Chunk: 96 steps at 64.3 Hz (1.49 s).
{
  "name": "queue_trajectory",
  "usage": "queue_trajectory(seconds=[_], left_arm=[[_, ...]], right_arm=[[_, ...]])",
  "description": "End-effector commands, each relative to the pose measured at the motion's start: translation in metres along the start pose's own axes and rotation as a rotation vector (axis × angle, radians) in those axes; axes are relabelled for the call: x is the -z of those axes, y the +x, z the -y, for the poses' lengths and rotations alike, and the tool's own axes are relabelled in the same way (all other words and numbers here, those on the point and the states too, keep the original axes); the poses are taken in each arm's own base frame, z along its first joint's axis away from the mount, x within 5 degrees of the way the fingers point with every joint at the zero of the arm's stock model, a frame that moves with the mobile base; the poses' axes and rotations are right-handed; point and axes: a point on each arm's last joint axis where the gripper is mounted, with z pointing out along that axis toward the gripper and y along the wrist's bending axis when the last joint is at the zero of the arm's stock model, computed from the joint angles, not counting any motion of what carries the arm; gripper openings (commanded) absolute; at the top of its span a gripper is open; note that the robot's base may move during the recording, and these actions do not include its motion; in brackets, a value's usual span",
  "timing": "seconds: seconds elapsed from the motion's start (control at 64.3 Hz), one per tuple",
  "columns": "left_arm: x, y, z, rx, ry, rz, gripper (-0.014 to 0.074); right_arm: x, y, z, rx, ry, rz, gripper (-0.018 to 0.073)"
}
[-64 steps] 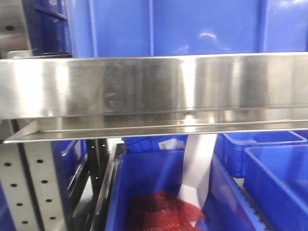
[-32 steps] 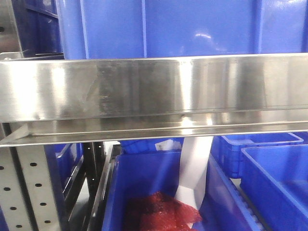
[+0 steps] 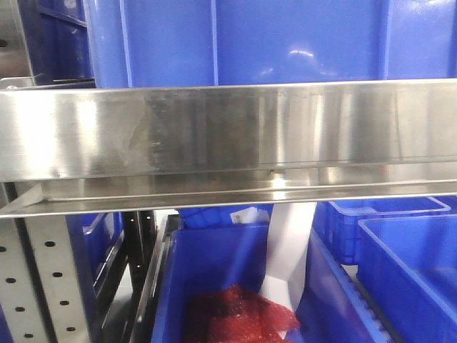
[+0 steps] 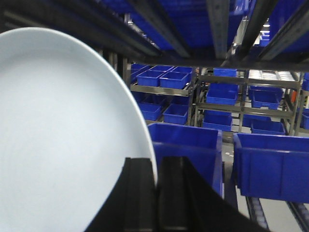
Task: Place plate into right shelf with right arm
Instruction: 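Lower the plate into the blue bin with the right gripper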
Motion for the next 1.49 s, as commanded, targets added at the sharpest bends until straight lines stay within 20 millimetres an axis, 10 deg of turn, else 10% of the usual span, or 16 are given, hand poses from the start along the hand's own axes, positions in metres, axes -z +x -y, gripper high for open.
queue_trajectory(seconds=[0.0, 0.264, 0.591, 1.119, 1.477], left_arm=[[0.001, -0.005, -0.002, 0.005, -0.017, 0.088, -0.0047], [0.001, -0.005, -0.002, 0.005, -0.017, 0.088, -0.0047], [0.001, -0.005, -0.002, 0.005, -0.017, 0.088, -0.0047], [0.001, -0.005, -0.002, 0.005, -0.017, 0.088, -0.0047], [0.001, -0.005, -0.002, 0.005, -0.017, 0.088, -0.0047]], right_arm=[[-0.026, -0.029, -0.002, 0.014, 0.009, 0.029, 0.0055], [-0.104, -0.040, -0.007, 0.015, 0.058, -0.114, 0.0055], [-0.203, 0.025, -0.020, 0.048, 0.048, -0.305, 0.0055], [-0.252, 0.088, -0.013, 0.070, 0.077, -0.445, 0.0068], [-0.250, 0.090, -0.011, 0.072, 0.092, -0.479, 0.0621]])
